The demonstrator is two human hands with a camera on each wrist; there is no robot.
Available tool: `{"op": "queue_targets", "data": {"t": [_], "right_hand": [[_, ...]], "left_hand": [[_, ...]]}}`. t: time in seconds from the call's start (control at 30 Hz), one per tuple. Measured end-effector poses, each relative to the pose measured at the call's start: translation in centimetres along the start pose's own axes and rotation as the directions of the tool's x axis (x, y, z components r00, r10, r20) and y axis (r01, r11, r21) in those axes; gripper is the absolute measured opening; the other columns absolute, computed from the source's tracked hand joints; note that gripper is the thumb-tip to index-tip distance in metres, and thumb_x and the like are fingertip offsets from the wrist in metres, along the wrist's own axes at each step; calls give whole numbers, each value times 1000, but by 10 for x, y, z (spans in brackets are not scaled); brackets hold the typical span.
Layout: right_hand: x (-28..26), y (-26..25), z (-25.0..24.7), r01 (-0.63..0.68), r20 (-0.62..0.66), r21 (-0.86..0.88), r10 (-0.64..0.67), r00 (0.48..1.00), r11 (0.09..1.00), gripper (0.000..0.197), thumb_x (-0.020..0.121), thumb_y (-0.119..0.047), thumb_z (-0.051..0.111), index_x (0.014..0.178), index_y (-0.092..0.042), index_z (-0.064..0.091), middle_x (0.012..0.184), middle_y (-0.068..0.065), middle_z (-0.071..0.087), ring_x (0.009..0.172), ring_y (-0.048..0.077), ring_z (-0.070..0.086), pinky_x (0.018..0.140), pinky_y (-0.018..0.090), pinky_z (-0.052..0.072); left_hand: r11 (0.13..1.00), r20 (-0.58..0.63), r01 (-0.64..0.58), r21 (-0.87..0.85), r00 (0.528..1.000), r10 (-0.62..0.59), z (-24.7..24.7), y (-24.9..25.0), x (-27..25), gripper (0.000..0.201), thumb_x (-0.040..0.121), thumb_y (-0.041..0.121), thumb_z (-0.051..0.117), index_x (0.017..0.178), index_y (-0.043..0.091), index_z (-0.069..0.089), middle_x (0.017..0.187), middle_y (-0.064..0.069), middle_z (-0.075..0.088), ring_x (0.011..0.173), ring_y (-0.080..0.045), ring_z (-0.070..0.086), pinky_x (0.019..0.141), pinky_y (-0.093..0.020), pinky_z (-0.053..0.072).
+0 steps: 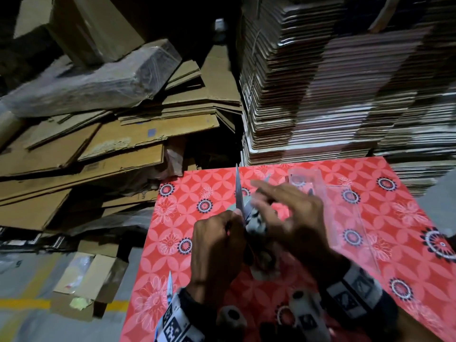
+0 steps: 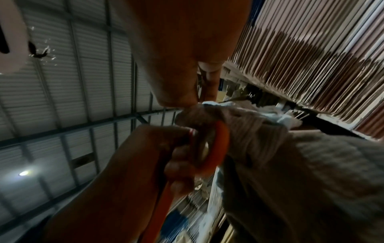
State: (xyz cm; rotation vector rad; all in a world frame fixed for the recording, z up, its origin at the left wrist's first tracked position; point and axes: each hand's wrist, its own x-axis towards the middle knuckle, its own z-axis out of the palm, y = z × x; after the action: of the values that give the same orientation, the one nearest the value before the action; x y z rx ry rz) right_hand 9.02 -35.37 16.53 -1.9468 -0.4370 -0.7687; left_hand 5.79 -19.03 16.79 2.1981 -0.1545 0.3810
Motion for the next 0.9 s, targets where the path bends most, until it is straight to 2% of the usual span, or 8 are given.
{"op": "queue_targets", "data": {"t": [0.13,0.3,0.37,0.47,0.6,0.7,0.8,0.9], "right_hand": [[10,6,-3,-107,-20,-7,107,994,994,44,84,-1,83,123,-18,77,89,-9,77,81,13,71,79,37,58],[-5,-1,1,-59,98,14,58,994,998,38,82,-2,80,118,-15,79,87,-8,77,78,10,70,75,32,56],[11,12,-10,-123,24,-23,124,992,992,42,83,-2,82,120,-20,79,87,-9,77,79,6,71,79,29,57],[15,12,-12,-129,-45,-38,127,991,991,41,84,-3,82,121,-22,78,91,-9,78,82,4,71,81,29,59],[-20,-7,5,41,49,-51,-38,998,998,28,86,-5,79,112,-13,81,90,-3,78,77,10,69,73,28,56],[1,12,-10,-70,-8,-17,70,998,997,33,85,-4,83,116,-16,80,89,-6,78,78,8,71,76,28,57],[20,18,-21,-143,-75,24,144,987,989,38,85,-6,85,119,-21,78,90,-9,78,84,2,74,82,23,58],[24,22,-20,-148,-57,37,150,987,988,39,85,-7,85,120,-20,78,93,-9,79,88,2,75,85,22,58]], "left_hand": [[999,-13,-44,26,999,44,5,-3,-2,47,101,26,52,55,26,43,45,10,40,43,-10,38,48,-27,28],[993,-57,-101,59,993,104,8,-6,-4,43,101,31,49,62,17,60,49,5,51,45,-16,47,45,-38,33],[990,-68,-117,74,990,122,10,-4,-4,46,102,33,48,58,18,51,46,5,37,43,-20,43,45,-41,30],[992,-65,-115,44,991,118,12,-3,-5,50,102,34,47,59,13,60,46,6,45,43,-19,47,48,-41,33],[999,-34,-48,7,998,48,10,-11,-1,41,101,28,50,64,17,62,53,4,58,49,-18,55,50,-43,42],[999,-13,-50,-8,999,50,9,-9,-3,45,102,29,50,59,17,54,48,5,54,44,-14,52,48,-41,43],[996,-29,-91,17,995,91,10,-7,-7,44,99,22,55,56,23,46,45,12,41,43,-7,39,49,-29,26],[998,-32,-62,17,998,62,12,-11,-9,48,101,36,47,61,14,61,45,7,42,42,-14,43,45,-39,32]]}}
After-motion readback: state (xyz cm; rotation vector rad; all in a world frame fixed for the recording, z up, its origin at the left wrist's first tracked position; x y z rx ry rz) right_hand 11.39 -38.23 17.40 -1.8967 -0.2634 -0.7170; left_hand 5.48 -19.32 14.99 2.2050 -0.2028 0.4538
